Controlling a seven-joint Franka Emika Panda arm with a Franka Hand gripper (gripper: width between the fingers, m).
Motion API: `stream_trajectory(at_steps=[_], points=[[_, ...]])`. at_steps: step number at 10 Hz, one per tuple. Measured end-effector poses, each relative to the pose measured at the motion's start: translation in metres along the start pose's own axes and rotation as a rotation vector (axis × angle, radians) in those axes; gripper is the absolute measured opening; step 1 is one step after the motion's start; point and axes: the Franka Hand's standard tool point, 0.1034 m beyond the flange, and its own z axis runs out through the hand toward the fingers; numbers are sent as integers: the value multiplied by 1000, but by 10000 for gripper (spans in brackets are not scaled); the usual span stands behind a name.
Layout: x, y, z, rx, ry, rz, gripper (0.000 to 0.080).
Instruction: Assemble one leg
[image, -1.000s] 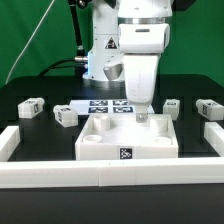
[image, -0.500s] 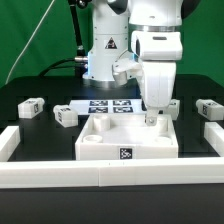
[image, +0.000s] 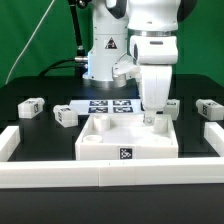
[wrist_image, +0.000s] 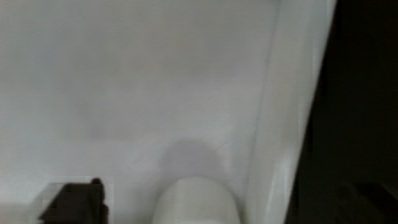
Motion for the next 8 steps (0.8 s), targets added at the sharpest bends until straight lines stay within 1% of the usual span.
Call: stream_trajectory(at_steps=[1, 4, 5, 6, 7, 8], points=[[-1, -3, 2, 7, -1, 1, 650], [-10, -7, 19, 16, 12, 15, 650], [-10, -7, 22, 19, 13, 17, 650], [-10, -6, 22, 18, 13, 17, 558], [-10, -5, 22, 18, 13, 19, 423], [-10, -6, 22, 18, 13, 19, 423]])
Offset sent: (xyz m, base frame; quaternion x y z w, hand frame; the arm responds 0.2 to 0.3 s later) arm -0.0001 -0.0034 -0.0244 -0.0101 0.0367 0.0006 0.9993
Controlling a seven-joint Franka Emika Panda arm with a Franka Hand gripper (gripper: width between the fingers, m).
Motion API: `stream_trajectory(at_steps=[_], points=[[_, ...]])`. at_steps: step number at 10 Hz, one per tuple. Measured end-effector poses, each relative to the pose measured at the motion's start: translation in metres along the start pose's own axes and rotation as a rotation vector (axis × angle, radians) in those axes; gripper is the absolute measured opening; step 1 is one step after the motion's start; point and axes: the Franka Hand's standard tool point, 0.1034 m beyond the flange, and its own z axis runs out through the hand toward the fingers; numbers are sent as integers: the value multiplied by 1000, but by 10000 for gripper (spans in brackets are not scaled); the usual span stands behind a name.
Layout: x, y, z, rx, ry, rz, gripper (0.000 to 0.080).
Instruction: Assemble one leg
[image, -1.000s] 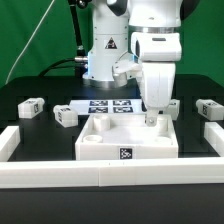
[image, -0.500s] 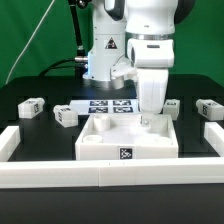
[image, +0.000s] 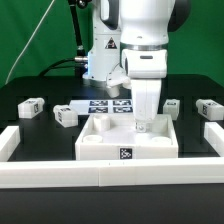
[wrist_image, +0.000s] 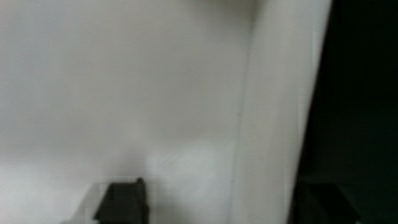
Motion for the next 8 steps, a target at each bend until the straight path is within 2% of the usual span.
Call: stream_trajectory(at_steps=[1, 2, 4, 8], points=[[0, 0, 0, 0, 0, 0, 222], [0, 0, 0, 1, 0, 0, 90], [0, 1, -1, -3, 0, 1, 62], [0, 1, -1, -3, 0, 1, 62]])
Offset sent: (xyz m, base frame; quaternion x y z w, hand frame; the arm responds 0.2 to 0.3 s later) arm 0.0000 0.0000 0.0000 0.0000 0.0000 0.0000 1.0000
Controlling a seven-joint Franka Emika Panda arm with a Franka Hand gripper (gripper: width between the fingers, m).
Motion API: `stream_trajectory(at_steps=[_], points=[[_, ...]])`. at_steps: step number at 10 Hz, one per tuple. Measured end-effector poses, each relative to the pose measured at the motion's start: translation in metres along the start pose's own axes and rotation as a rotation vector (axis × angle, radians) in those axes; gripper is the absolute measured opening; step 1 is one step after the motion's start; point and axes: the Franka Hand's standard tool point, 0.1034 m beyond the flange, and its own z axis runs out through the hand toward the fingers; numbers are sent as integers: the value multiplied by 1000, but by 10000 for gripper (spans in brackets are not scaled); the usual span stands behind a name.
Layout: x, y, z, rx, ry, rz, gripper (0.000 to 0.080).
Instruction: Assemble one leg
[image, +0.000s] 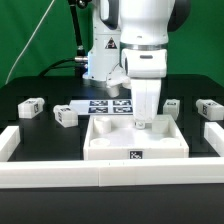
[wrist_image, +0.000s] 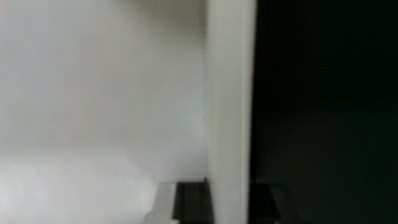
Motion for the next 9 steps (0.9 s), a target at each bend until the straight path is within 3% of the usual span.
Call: stream_trajectory(at_steps=[3, 6, 9], points=[[0, 6, -3, 5, -6, -82, 62], [33, 27, -3, -9, 9, -124, 62], [53, 34, -3, -6, 19, -51, 62]])
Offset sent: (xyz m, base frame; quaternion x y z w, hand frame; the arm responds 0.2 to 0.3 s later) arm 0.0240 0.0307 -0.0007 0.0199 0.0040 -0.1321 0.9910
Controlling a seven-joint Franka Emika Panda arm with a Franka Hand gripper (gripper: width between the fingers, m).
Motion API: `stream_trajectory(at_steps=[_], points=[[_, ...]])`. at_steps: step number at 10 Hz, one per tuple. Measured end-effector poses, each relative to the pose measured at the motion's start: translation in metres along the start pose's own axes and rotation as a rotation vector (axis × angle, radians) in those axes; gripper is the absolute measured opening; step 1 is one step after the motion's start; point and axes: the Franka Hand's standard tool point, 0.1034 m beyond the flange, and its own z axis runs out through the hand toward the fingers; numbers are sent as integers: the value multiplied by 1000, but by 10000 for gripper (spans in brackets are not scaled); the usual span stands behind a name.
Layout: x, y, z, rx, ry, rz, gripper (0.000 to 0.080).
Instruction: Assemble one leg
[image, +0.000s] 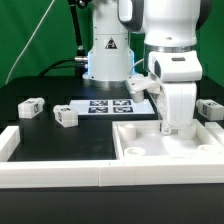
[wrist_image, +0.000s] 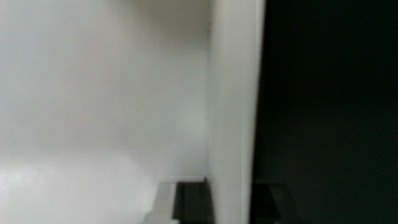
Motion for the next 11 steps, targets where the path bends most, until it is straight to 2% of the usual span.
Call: stream_trajectory(at_steps=[1, 4, 5, 6, 7, 8, 9, 11], points=[[3, 0, 0, 12, -6, 23, 62], [2, -1, 1, 14, -7, 43, 62], [2, -1, 1, 14, -7, 43, 241], [2, -1, 1, 14, -7, 44, 377], [2, -1, 0, 13, -6, 44, 377], [2, 0, 0, 11, -5, 44, 556], [2, 0, 0, 10, -5, 44, 620], [2, 1, 0, 9, -5, 44, 644]])
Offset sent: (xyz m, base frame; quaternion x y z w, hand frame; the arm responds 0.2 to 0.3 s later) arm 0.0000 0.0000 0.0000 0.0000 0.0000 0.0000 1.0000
